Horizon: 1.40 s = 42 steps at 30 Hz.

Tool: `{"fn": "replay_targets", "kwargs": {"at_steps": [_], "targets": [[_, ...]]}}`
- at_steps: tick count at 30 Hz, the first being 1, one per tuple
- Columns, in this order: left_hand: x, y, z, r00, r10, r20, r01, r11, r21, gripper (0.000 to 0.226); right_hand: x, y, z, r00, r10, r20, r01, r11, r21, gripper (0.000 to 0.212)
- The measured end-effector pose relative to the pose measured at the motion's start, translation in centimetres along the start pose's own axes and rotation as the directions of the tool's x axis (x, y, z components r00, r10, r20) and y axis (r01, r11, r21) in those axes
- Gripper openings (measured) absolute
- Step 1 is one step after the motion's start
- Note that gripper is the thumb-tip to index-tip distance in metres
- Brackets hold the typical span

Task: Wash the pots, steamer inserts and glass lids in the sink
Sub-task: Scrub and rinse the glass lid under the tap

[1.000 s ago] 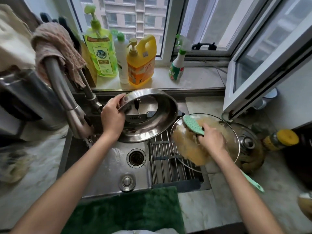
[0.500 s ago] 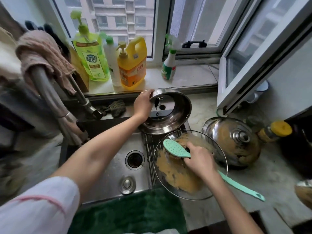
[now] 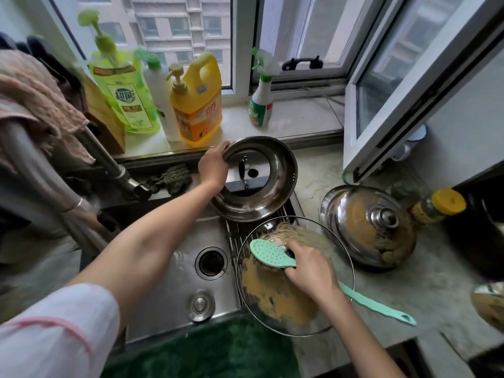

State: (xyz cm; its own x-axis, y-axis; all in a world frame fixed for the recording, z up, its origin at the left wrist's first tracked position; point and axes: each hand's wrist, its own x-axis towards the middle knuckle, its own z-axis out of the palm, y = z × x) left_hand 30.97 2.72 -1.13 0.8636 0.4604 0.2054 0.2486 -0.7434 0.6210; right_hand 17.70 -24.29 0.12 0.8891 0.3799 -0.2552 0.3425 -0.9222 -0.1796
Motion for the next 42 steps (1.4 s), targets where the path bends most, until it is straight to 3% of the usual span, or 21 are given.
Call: {"fn": "replay_targets", "kwargs": {"at_steps": [10,13,16,18,20,22,25,27,29,32,34,37,42], "targets": [[-0.2,0.2,-0.4,0.998,0.013,0.062,-0.011,0.999,-0.042,0.059,0.3,-0.3,-0.2,1.000,0.008,0.007,-0.008,1.000,-0.003,0.043],[-0.7,0.2,-1.0,0.999,0.049,-0.020,-0.050,0.997,-0.058,0.066,0.2,-0.5,-0.4,1.000,-0.001,-0.001,0.001,1.000,0.008,0.039],[-4.6,1.1,-3.3,0.993,-0.001,-0.120,-0.037,0.948,-0.315,0.050,0.0,-1.0,-0.8,1.000,-0.025,-0.016,0.025,0.999,0.039,0.036],[-9.7,0.8,-5.3,0.997,-0.047,-0.060,0.012,0.873,-0.487,0.034,-0.1,-1.9,-1.4,0.998,-0.058,-0.014,0.058,0.997,0.057,0.036],[-15.5,-0.4,-7.1,0.989,-0.137,0.064,0.149,0.810,-0.568,0.026,-0.2,-2.9,-2.1,0.996,-0.093,-0.014,0.094,0.992,0.085,0.038],[-20.6,-1.9,-8.4,0.928,-0.296,0.225,0.371,0.690,-0.621,0.031,-0.2,-4.2,-2.8,0.992,-0.122,-0.022,0.124,0.986,0.108,0.037],[-25.8,-4.9,-10.8,0.705,-0.477,0.525,0.692,0.300,-0.657,0.046,-0.2,-7.6,-3.3,0.984,-0.180,-0.013,0.180,0.970,0.163,0.034],[-27.5,-6.5,-12.2,0.589,-0.379,0.714,0.773,0.007,-0.634,0.048,0.1,-9.7,-3.2,0.980,-0.199,0.005,0.194,0.958,0.213,0.033],[-28.8,-8.0,-13.8,0.600,-0.195,0.775,0.765,-0.142,-0.628,0.063,0.3,-12.1,-2.7,0.979,-0.199,0.038,0.184,0.952,0.245,0.030],[-29.5,-8.1,-15.3,0.661,-0.051,0.749,0.742,-0.106,-0.662,0.057,0.8,-14.8,-2.1,0.981,-0.174,0.084,0.141,0.941,0.308,0.022],[-29.7,-8.1,-16.4,0.686,-0.087,0.723,0.722,-0.048,-0.691,0.039,0.8,-16.6,-1.6,0.977,-0.180,0.112,0.131,0.928,0.348,0.019],[-29.6,-8.5,-17.6,0.697,-0.106,0.709,0.707,-0.063,-0.704,0.024,1.0,-18.0,-0.8,0.975,-0.187,0.120,0.120,0.898,0.424,0.018],[-29.5,-10.1,-18.4,0.746,-0.137,0.652,0.650,-0.065,-0.757,0.016,1.4,-19.0,-0.6,0.936,-0.239,0.258,0.083,0.863,0.498,0.040]]}}
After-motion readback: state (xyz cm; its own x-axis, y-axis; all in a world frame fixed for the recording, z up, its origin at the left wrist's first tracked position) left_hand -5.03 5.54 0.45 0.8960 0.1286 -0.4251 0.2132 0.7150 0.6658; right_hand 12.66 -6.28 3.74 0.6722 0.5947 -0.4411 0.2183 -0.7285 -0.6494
